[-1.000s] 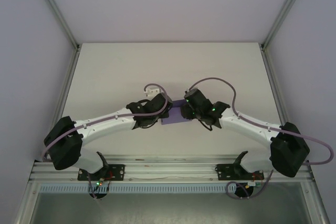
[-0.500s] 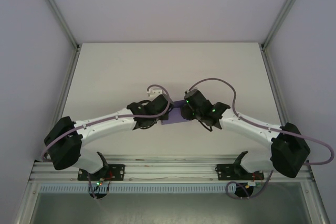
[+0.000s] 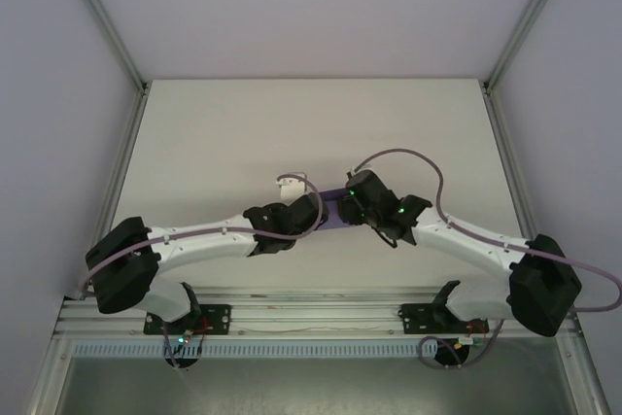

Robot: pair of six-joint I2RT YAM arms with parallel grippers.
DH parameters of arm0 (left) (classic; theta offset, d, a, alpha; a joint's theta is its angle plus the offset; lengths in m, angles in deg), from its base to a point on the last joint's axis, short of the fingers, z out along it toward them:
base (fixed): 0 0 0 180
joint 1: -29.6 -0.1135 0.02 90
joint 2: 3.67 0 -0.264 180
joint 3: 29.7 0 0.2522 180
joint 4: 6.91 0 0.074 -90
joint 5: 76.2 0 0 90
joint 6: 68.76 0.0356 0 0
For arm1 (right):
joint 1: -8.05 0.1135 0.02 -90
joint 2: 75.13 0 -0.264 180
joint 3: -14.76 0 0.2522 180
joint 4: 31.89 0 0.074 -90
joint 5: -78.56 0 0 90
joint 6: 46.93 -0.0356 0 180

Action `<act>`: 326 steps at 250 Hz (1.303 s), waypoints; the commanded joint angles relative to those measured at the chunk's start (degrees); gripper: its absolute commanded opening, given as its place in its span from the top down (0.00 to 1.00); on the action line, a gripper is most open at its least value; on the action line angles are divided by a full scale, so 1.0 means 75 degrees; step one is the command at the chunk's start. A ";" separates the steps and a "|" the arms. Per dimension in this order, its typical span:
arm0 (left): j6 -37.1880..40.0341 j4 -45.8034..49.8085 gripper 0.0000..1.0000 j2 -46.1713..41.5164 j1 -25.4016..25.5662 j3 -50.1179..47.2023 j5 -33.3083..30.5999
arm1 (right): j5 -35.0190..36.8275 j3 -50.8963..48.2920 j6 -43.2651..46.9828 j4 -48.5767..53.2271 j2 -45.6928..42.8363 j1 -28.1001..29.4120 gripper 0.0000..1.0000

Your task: Assemble paper box

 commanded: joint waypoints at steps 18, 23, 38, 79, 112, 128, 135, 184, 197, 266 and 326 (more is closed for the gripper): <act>0.0129 0.0580 1.00 0.0436 0.0229 -0.0577 0.1119 | 0.0289 0.0214 0.0255 0.0269 -0.0500 0.0120 0.45; 0.0137 0.0591 1.00 0.0418 0.0226 -0.0572 0.1100 | 0.0346 0.0322 0.0287 0.0351 -0.0531 0.0117 0.43; 0.0226 0.0613 1.00 0.0358 0.0237 -0.0570 0.1035 | 0.0574 0.0570 0.0385 0.0628 -0.0602 0.0052 0.39; 0.0333 0.0568 1.00 0.0324 0.0229 -0.0517 0.1023 | 0.0840 0.0960 0.0478 0.1363 -0.0560 -0.0218 0.36; 0.0361 0.0626 1.00 0.0446 0.0235 -0.0421 0.1044 | 0.0499 0.1024 0.0536 0.1792 -0.0545 -0.0274 0.42; 0.0358 0.0633 1.00 0.0475 0.0233 -0.0406 0.1075 | 0.0295 0.0924 0.0633 0.1922 -0.0603 -0.0268 0.46; 0.0361 0.0607 1.00 0.0487 0.0225 -0.0420 0.1112 | 0.0280 0.0864 0.0652 0.1925 -0.0627 -0.0277 0.46; 0.0341 0.0499 1.00 0.0489 0.0231 -0.0480 0.1198 | 0.0405 0.0951 0.0865 0.1644 -0.0410 -0.0355 0.51; 0.0341 0.0509 1.00 0.0488 0.0225 -0.0465 0.1186 | 0.0445 0.0972 0.0981 0.1511 -0.0285 -0.0391 0.51; 0.0424 0.0545 1.00 0.0605 0.0231 -0.0400 0.1139 | 0.0580 0.1042 0.1227 0.1321 0.0113 -0.0555 0.63; 0.0495 0.0537 1.00 0.0668 0.0234 -0.0330 0.1188 | 0.0387 0.1043 0.1360 0.1102 0.0027 -0.0572 0.78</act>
